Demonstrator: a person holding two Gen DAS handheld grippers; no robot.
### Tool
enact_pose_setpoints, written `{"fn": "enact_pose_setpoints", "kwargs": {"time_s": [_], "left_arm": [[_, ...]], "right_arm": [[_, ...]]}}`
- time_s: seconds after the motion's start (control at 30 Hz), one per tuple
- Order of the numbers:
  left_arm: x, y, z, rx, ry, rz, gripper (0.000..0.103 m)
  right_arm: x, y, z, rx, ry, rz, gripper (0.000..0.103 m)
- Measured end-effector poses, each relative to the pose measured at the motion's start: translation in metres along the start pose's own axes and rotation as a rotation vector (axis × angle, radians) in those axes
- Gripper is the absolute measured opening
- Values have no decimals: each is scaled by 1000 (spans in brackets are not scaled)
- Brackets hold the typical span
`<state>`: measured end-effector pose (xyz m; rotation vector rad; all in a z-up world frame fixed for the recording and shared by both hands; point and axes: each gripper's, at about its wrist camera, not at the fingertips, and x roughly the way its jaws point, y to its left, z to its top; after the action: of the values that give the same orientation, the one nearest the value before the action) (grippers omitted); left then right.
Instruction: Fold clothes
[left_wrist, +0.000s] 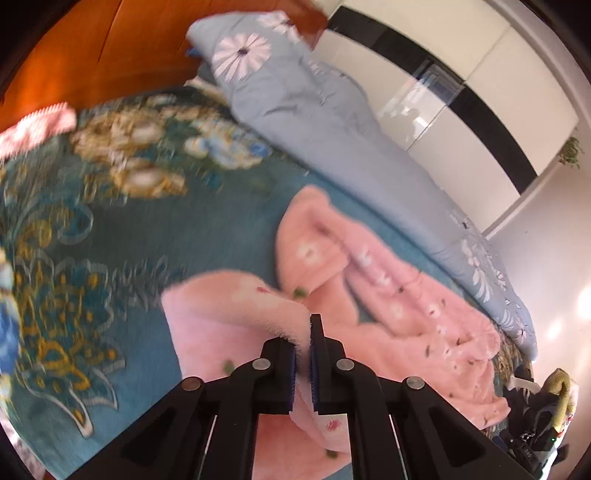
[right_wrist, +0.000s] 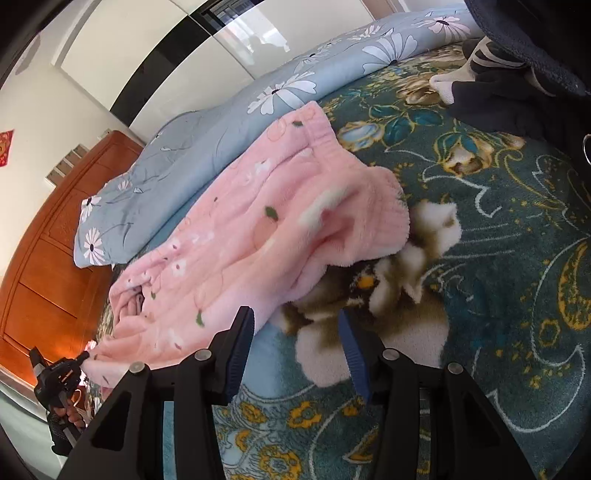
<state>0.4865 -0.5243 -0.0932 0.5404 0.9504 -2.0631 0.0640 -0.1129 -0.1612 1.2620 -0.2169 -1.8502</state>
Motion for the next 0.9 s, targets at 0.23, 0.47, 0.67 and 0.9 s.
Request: {"fn": "enact_pose_setpoints", "kwargs": {"time_s": [0.23,0.47,0.67,0.9], "left_arm": [[-97,-59,48,220,-240,-125,7],[-65,14,-15,155,-119,-28,7],[-54,68,-64,32,-15,-12,7],[-60,64,-56,42,-27,-33,7]], "right_arm": [[-6,-2,8,68,-55,70,49],[4,-3,13,137,-45,157,49],[29,-4,24,221,-29,152,49],[35,-11,34,314,-77,111,5]]}}
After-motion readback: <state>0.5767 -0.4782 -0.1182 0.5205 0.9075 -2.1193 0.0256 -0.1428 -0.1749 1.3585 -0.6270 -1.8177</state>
